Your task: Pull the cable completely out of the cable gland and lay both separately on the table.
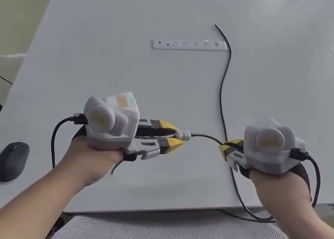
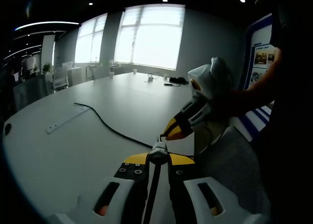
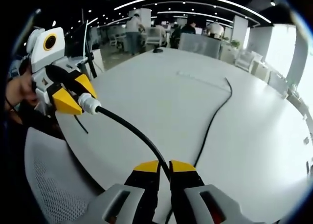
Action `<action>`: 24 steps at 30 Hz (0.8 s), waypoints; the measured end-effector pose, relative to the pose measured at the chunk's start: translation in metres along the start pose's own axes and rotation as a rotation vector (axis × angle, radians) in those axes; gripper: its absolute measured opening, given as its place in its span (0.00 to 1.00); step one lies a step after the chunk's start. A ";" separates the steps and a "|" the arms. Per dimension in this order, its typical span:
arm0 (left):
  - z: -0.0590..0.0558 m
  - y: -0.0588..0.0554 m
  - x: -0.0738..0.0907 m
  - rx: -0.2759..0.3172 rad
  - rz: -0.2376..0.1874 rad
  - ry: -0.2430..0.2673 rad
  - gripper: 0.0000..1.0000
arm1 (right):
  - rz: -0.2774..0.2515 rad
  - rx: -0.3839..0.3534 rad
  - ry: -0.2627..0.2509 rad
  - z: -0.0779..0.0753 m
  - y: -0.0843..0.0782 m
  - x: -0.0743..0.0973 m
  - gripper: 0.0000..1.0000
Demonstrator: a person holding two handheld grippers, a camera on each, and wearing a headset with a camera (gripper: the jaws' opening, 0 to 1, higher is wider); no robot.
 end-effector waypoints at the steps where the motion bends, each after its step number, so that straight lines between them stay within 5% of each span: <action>1: 0.000 0.000 0.000 0.001 -0.001 0.001 0.15 | -0.011 0.007 -0.002 -0.001 0.001 0.001 0.02; 7: 0.002 0.000 0.000 0.007 -0.002 0.007 0.15 | -0.038 0.129 -0.021 -0.003 0.009 0.010 0.03; 15: 0.005 0.002 0.001 0.026 -0.012 0.017 0.15 | -0.074 0.195 -0.009 0.000 0.027 0.027 0.11; 24: 0.002 0.002 -0.002 0.024 -0.003 0.007 0.15 | -0.078 0.477 0.050 0.041 0.055 0.029 0.15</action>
Point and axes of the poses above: the centre of the closed fingertips' face, and the gripper's own axes: x roughly backward along the fingers, z roughly to its left, y roughly out of its top, the point moved 5 cm from there along x, roughly backward along the fingers, and after that the axes turned 3 degrees about -x, right-handed, at the moved point
